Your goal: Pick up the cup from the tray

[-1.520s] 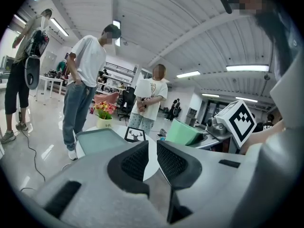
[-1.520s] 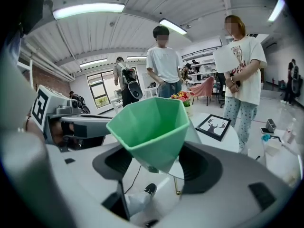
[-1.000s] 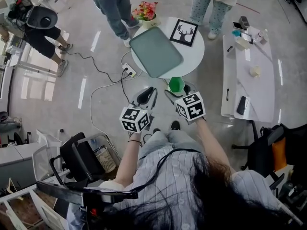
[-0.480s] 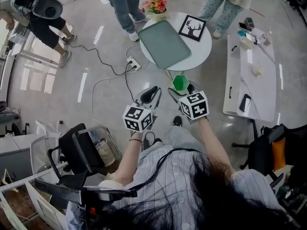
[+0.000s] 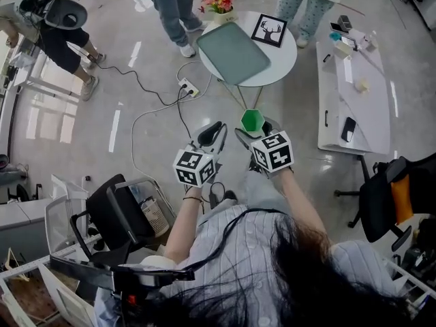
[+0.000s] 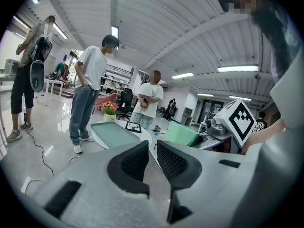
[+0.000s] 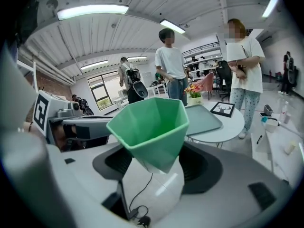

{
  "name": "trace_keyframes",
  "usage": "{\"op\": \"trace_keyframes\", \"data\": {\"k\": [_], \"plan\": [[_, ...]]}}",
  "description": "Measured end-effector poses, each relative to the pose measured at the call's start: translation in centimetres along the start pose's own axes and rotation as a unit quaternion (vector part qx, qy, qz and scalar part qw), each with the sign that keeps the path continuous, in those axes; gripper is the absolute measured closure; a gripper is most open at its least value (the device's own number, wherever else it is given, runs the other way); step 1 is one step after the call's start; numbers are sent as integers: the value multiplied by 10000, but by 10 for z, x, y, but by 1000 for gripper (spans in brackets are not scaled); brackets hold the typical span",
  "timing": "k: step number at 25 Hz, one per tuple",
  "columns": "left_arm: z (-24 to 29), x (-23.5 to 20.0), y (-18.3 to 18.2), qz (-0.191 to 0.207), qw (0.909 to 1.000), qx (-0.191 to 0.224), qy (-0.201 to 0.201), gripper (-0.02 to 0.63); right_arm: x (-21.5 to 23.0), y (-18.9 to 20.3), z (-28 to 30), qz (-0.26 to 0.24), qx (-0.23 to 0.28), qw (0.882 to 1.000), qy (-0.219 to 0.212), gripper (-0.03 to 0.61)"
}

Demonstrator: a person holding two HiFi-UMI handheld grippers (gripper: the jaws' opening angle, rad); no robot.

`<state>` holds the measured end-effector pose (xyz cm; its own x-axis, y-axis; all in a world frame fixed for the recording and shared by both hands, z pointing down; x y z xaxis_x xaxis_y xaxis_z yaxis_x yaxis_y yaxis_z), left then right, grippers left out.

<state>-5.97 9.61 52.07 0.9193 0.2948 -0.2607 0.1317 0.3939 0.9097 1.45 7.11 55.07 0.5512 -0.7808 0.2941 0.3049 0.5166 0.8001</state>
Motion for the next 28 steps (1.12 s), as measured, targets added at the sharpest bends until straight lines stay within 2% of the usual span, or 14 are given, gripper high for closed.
{"op": "trace_keyframes", "data": {"k": [16,28], "plan": [[-94,29,41,42,9998,110,138,549,-98,62,-43,49,36,10000,60,272],[-123,51,58,67,9995,143,270,549,-131,97,-69,44,-38,9999,135,272]]}}
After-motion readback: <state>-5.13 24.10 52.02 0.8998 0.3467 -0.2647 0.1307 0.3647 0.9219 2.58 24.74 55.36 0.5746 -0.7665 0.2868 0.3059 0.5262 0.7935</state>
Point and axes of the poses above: the fingertips, and each gripper's own axes: z forward along the fingers, x to its right, y out of its underside, the point moved 1 cm from there along -z, backward along the fingers, and after that the axes turned 4 degrees about -y, right-handed, at the moved point
